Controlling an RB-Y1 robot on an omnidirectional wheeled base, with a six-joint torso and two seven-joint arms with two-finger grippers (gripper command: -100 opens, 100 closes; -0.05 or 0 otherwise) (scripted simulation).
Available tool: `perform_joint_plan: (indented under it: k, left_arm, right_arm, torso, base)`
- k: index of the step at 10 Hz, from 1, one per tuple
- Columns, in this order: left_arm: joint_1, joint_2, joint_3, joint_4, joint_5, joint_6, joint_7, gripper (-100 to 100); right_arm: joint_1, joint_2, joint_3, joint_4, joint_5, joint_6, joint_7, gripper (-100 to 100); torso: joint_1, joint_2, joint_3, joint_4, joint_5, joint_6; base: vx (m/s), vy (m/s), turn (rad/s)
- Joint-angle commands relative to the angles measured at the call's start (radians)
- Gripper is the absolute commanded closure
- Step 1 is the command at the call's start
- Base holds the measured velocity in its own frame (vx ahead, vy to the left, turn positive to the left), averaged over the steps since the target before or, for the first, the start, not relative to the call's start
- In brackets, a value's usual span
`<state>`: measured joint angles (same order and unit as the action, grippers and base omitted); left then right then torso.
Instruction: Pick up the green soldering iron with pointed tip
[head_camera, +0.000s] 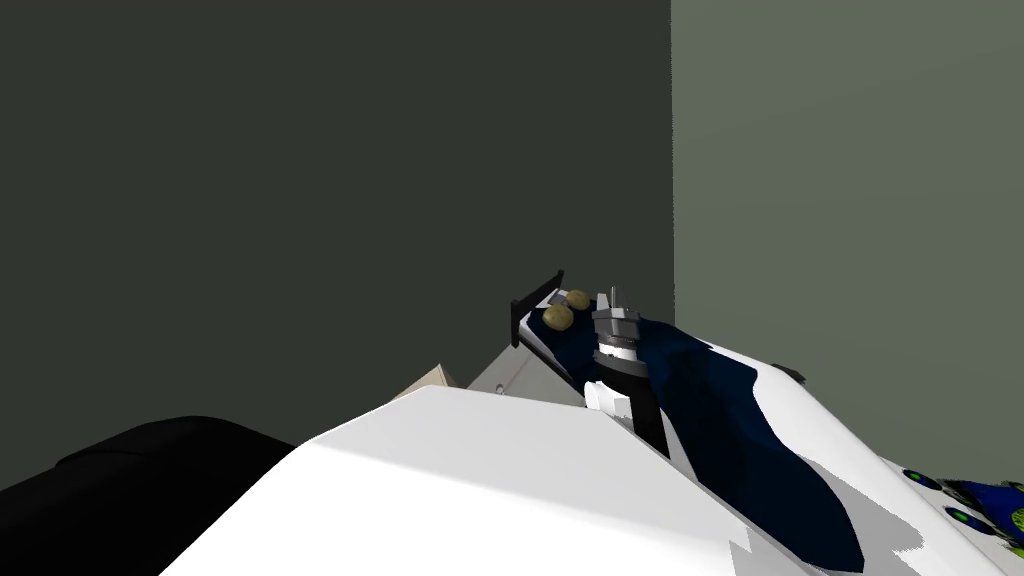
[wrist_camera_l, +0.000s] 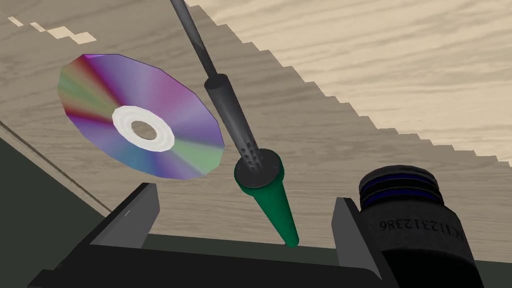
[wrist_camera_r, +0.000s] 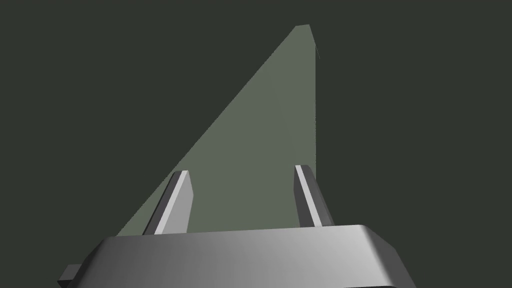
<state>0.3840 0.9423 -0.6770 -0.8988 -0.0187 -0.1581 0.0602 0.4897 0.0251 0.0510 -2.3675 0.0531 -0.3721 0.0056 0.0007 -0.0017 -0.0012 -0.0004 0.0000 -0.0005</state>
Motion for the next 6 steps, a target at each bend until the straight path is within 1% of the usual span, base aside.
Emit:
perform_joint_plan:
  k: [1, 2, 3, 4, 5, 6]
  left_arm:
    - [-0.001, -0.010, -0.026, 0.028, -0.012, -0.005, -0.002, -100]
    - [0.002, -0.011, -0.010, 0.022, -0.008, -0.008, -0.005, -100]
    - [0.002, -0.012, -0.011, 0.025, -0.009, -0.009, -0.006, 0]
    - [-0.018, -0.040, -0.012, 0.051, -0.003, 0.009, 0.008, -100]
    - [-0.031, -0.059, -0.013, 0.069, 0.001, 0.021, 0.018, -100]
    - [-0.038, -0.068, -0.013, 0.078, 0.003, 0.027, 0.022, -100]
  right_arm:
    - [0.000, 0.000, 0.000, 0.000, 0.000, 0.000, 0.000, 0]
    - [0.000, 0.000, 0.000, 0.000, 0.000, 0.000, 0.000, 0]
    - [0.000, 0.000, 0.000, 0.000, 0.000, 0.000, 0.000, 0]
    - [0.000, 0.000, 0.000, 0.000, 0.000, 0.000, 0.000, 0]
    - [0.000, 0.000, 0.000, 0.000, 0.000, 0.000, 0.000, 0]
    - [0.000, 0.000, 0.000, 0.000, 0.000, 0.000, 0.000, 0]
  torso:
    - [0.000, 0.000, 0.000, 0.000, 0.000, 0.000]
    - [-0.001, 0.000, 0.000, 0.000, 0.000, 0.000]
    - [-0.001, 0.001, 0.001, 0.000, 0.000, 0.000]
    - [-0.002, 0.002, 0.001, 0.000, 0.000, 0.000]
    - [0.000, 0.005, 0.003, 0.001, 0.000, 0.001]
    - [0.002, 0.009, 0.005, 0.002, 0.000, 0.001]
  base:
    - [0.020, 0.013, -0.059]
    - [0.012, 0.008, -0.016]
    - [0.000, 0.000, 0.000]
    - [-0.062, 0.022, -0.261]
    - [-0.129, 0.060, -0.312]
    - [-0.134, 0.041, -0.179]
